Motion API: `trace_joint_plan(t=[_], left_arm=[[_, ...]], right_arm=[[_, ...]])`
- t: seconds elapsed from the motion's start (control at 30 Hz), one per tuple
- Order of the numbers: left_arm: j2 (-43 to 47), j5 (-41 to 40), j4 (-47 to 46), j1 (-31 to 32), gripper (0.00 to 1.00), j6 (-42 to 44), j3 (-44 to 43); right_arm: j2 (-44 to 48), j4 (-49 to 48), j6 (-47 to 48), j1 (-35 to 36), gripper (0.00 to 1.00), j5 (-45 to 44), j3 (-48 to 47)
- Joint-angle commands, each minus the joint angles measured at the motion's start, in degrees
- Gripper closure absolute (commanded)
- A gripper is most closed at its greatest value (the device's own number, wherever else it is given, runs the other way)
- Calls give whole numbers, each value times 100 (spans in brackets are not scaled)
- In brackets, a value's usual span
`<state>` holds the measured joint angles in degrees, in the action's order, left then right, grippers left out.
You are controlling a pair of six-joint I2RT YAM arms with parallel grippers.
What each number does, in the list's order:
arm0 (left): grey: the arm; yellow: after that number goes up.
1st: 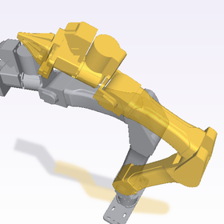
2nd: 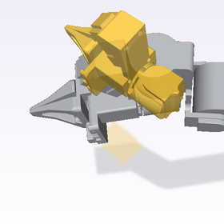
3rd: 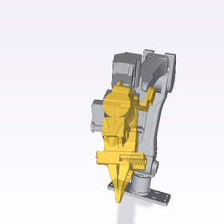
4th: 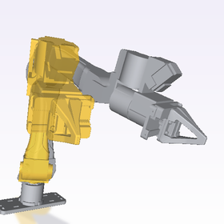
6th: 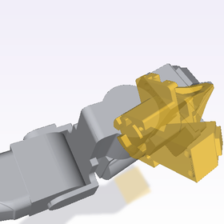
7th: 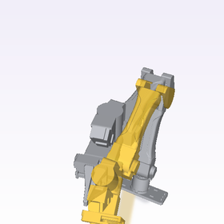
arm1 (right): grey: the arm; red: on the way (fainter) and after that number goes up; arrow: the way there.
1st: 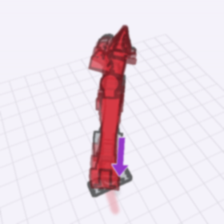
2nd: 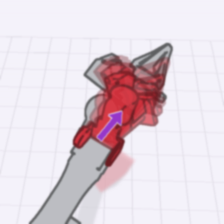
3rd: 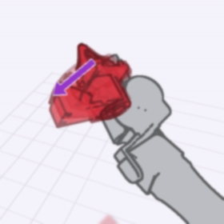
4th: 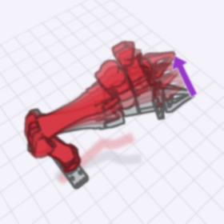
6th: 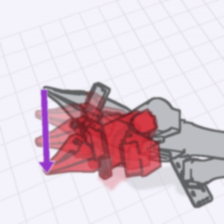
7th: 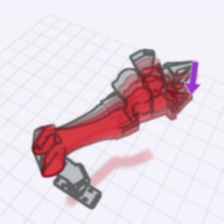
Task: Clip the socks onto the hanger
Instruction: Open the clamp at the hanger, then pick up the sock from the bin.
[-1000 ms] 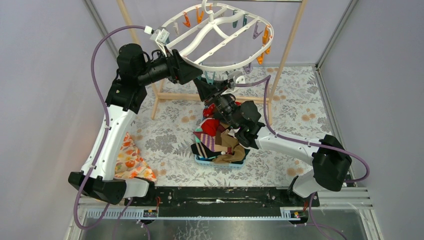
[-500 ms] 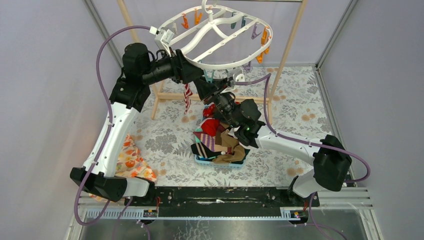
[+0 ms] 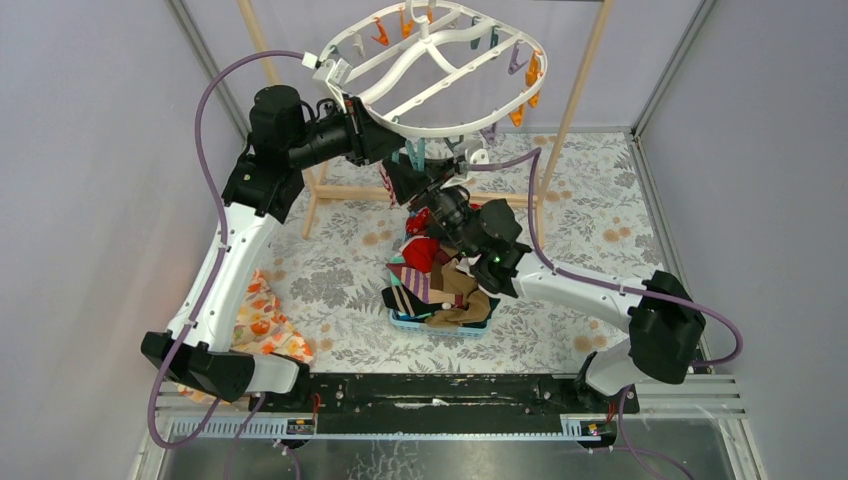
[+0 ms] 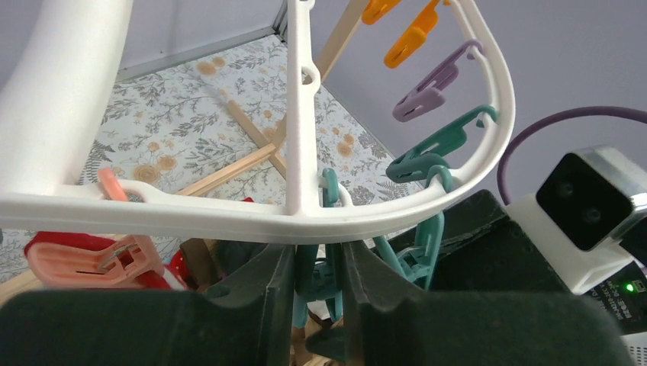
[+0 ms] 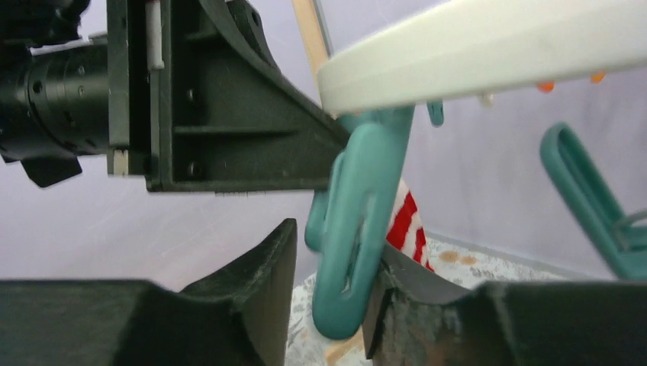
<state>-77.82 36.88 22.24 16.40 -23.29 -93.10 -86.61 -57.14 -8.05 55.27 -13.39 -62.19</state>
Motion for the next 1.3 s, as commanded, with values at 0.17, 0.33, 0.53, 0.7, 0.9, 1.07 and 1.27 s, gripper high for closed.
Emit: trace_joint_plan(t=[0.17,0.33,0.53,0.7,0.9,1.07,1.27], left_arm=[[87,-109,-138,1,100,-14,-105],[112,-37,-99,3,100,-27,-112],[120,30,-21,3,100,-18,-108],[109,115,4,2,100,-27,-102],[101,170,24,3,100,5,-69],[67,208,57,3,100,26,-59],[82,223,78,-1,100,47,-47]], right_arm=[[1303,554,-297,115,1,-702,1060],[2352,1705,-957,107,0,-1371,1900],[3206,3986,-1375,107,0,-1648,2136],[3474,5613,-1532,107,0,-1462,1959],[2918,7003,-1329,107,12,-1222,1317],[2526,6566,-900,106,20,-164,1239],[1819,6680,-99,103,20,594,750]])
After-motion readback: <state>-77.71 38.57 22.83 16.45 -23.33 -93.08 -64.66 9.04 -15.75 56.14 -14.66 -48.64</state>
